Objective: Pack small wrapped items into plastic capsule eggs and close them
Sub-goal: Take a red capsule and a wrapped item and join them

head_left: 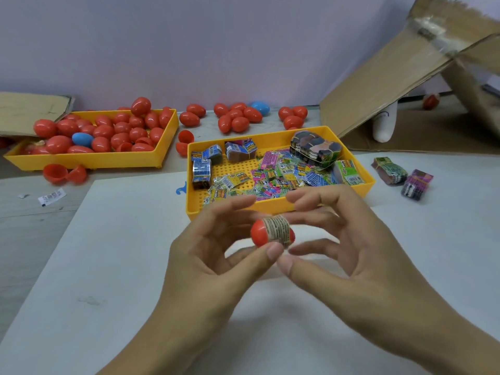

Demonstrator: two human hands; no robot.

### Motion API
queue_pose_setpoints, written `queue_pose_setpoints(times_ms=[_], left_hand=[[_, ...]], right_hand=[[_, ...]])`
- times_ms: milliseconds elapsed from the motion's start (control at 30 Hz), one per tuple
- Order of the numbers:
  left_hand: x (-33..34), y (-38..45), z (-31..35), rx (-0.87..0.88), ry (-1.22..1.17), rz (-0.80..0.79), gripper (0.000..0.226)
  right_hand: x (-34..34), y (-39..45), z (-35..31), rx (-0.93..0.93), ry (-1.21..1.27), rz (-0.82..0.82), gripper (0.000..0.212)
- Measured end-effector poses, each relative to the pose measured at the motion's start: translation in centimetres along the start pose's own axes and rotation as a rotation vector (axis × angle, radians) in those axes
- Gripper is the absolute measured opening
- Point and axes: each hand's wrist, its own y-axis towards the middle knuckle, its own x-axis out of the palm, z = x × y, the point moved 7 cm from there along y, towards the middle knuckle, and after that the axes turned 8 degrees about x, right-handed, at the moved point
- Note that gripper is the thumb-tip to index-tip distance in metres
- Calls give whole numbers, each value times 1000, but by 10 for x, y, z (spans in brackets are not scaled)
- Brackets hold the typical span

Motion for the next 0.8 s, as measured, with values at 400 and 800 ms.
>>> queue_pose_setpoints(times_ms=[400, 800], left_hand=[[2, -2, -1, -97, -120, -24, 43], [4, 1, 13, 67, 34, -30, 41]], right_hand=[[-5, 3, -7, -45, -13, 63, 30], [-5, 6, -8, -16, 160, 28, 18]])
